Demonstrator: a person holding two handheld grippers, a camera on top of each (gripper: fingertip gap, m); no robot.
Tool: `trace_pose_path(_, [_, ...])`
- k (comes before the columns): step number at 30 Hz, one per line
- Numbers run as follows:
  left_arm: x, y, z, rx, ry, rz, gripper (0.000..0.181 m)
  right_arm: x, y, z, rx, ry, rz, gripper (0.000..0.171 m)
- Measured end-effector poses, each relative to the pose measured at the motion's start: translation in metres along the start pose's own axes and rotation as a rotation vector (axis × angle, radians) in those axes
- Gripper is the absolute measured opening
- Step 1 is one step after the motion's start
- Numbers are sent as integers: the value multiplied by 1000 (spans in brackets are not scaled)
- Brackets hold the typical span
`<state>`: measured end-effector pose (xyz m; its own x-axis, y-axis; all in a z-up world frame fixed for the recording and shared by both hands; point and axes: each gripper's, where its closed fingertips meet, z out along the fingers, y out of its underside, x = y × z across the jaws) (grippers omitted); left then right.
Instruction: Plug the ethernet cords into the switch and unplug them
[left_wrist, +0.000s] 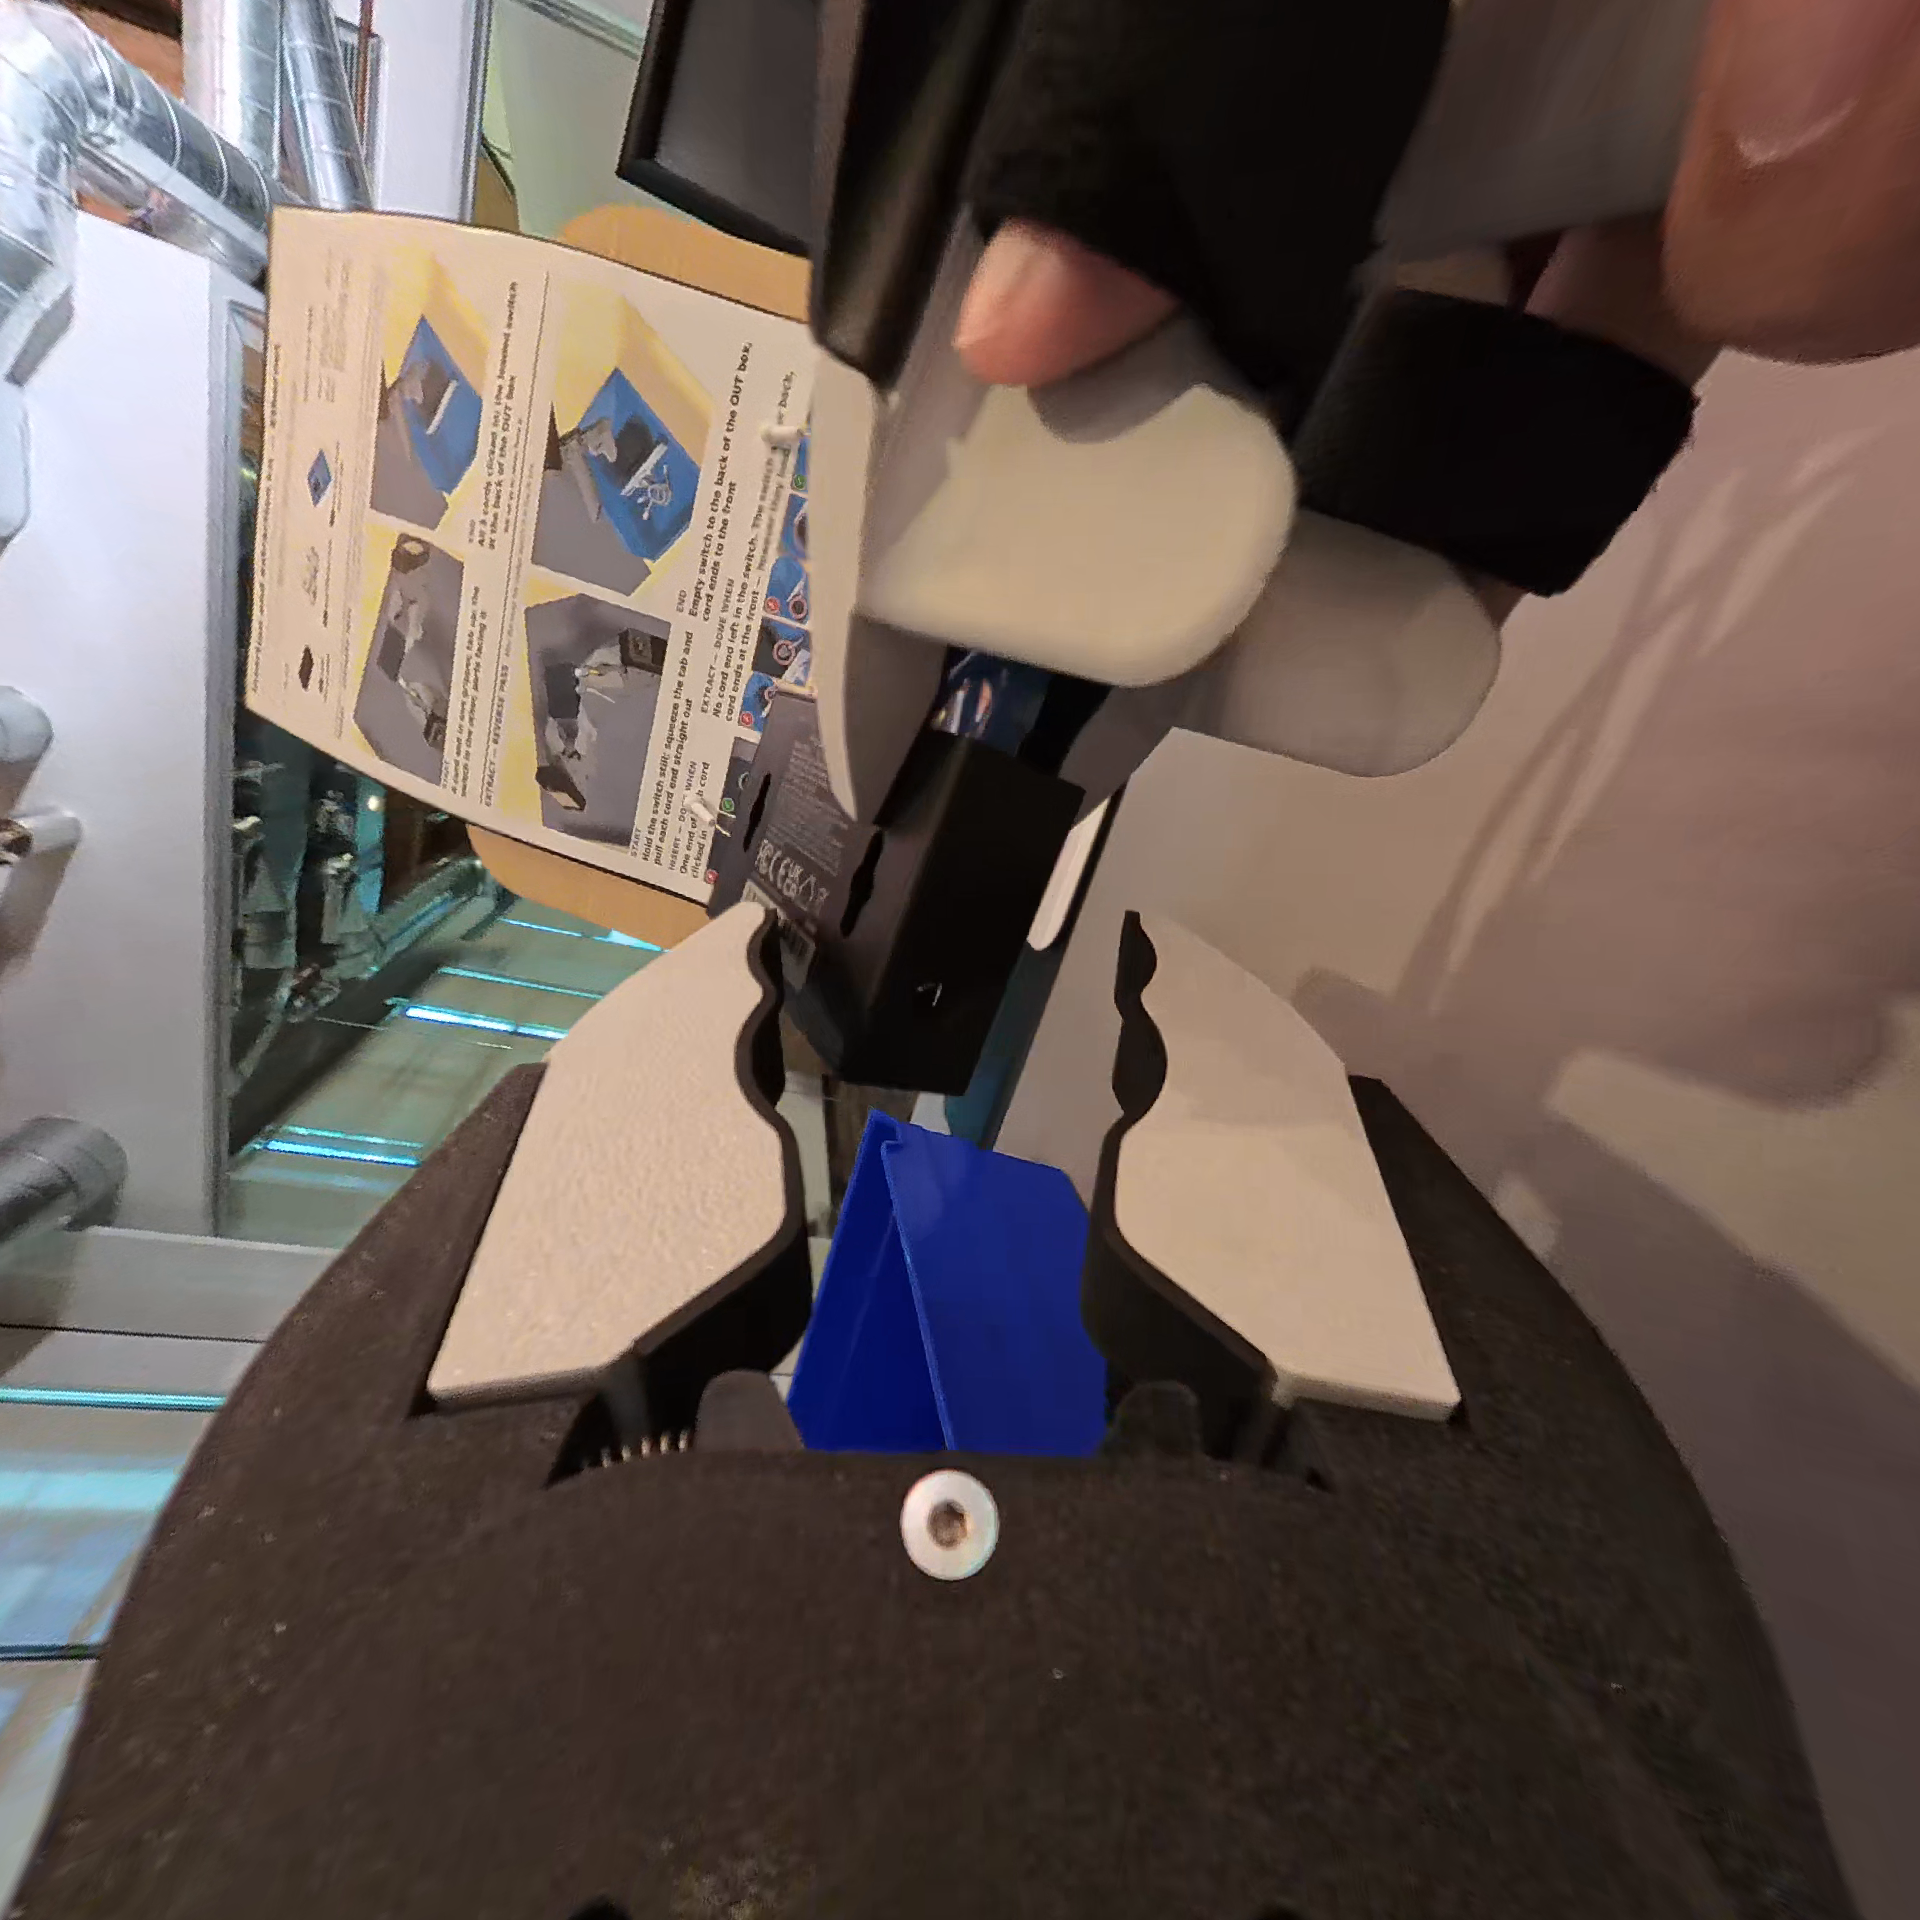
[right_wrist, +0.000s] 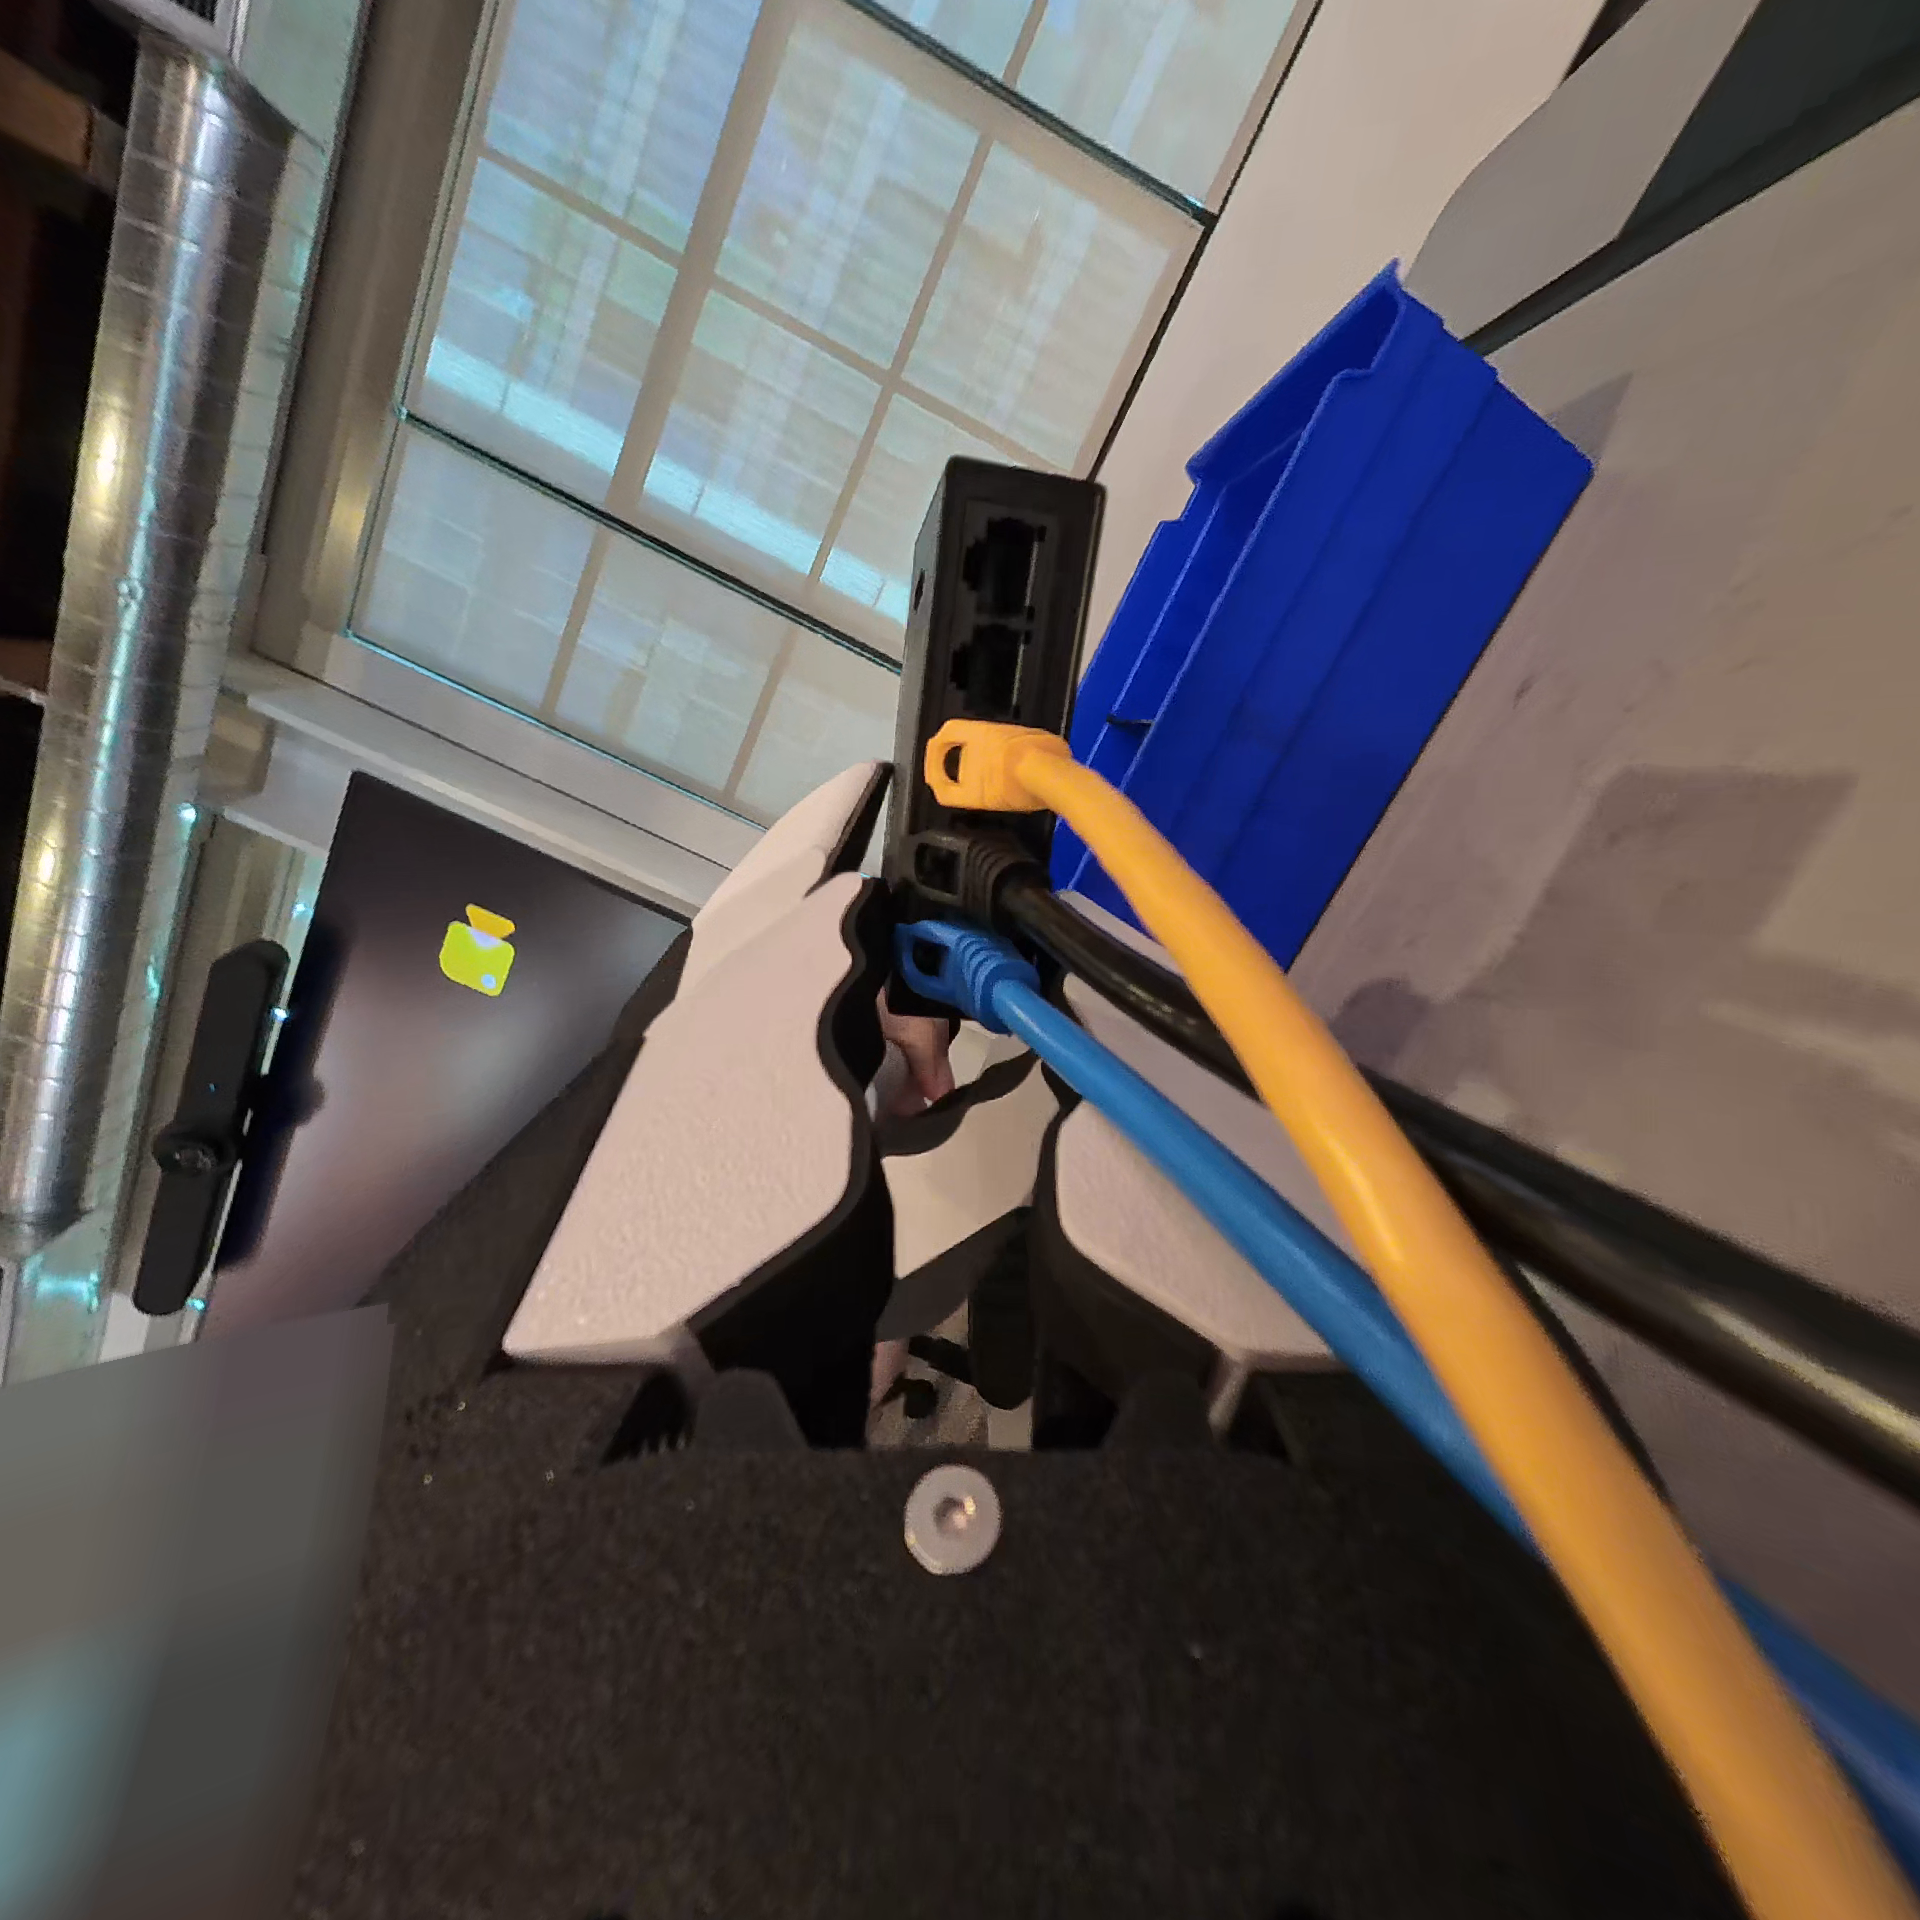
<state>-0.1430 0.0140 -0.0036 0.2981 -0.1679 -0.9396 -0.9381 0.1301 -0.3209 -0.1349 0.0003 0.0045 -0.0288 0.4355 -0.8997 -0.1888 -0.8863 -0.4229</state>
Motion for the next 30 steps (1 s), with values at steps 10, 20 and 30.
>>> trace_pose_path(10, [5, -5, 17, 5, -41, 163, 46, 10, 3, 0, -8, 32, 61, 25])
trace_pose_path(20, [3, 0, 15, 4, -49, 199, 29, 11, 3, 0, -33, 29, 77, 28])
trace_pose_path(30, [-16, 24, 5, -52, -54, 92, 28, -23, 20, 1, -241, -93, 10, 36])
